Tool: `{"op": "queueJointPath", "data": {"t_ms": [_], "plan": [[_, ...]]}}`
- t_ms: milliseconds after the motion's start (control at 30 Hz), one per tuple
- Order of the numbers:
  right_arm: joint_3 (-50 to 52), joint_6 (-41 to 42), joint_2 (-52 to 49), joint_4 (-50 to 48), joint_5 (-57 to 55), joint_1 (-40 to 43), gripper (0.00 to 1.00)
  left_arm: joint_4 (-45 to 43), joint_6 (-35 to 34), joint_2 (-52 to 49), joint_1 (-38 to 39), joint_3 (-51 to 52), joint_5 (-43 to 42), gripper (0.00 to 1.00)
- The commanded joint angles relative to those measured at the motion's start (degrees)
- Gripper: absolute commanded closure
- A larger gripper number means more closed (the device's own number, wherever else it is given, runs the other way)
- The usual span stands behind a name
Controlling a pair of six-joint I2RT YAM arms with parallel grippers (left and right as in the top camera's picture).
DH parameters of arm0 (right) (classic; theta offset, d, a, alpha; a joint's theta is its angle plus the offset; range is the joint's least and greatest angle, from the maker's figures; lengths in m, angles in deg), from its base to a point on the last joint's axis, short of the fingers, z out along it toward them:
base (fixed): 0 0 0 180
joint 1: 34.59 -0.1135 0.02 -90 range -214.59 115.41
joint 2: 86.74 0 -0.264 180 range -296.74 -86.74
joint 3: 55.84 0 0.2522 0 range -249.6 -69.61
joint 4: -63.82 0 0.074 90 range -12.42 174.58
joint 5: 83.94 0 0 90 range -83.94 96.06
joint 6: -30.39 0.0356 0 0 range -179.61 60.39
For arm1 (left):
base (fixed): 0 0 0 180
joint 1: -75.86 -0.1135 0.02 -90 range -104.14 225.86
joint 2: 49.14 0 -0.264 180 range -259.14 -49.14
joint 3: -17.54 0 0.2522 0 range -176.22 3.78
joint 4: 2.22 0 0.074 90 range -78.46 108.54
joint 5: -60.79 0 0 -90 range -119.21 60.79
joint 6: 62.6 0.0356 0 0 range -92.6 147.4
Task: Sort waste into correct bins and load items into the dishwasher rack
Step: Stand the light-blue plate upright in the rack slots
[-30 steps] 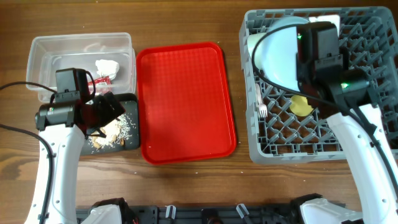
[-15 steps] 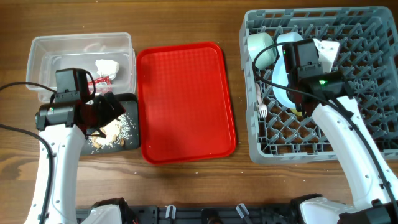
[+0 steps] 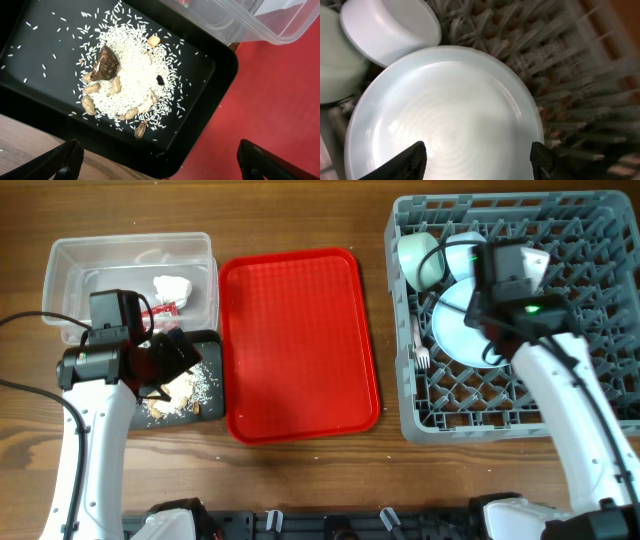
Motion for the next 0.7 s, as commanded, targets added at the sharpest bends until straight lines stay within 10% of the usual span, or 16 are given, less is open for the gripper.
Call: {"op": "queueJointPath", "data": {"t_ms": [0,167,400,533,667], "plan": [[-4.2,-1.9,0.7,0.2,24.4,11.9,0.31,0.0,-0.6,0.7,-0.3,-0.2,-0.5,0.0],[-4.5,-8.3,0.6,3.8,38.8,28.5,0.3,0.0,-0.6,0.7,-0.3,-0.2,-0.5,0.0],[-3.2,-14.2,-7.6,7.9,45.1,30.2,0.31,0.0,-0.6,0.7,-0.3,-0.2,-0.5,0.0],[-3.2,-14.1,-9.4,5.4,44.5,30.3,0.47,0.0,-0.6,0.7,-0.3,-0.2,-0.5,0.0],[-3.2,-13.9,-9.4,4.6,42.9,30.3,0.83,0.0,-0.6,0.7,-0.3,-0.2,-0.5,0.0]]}}
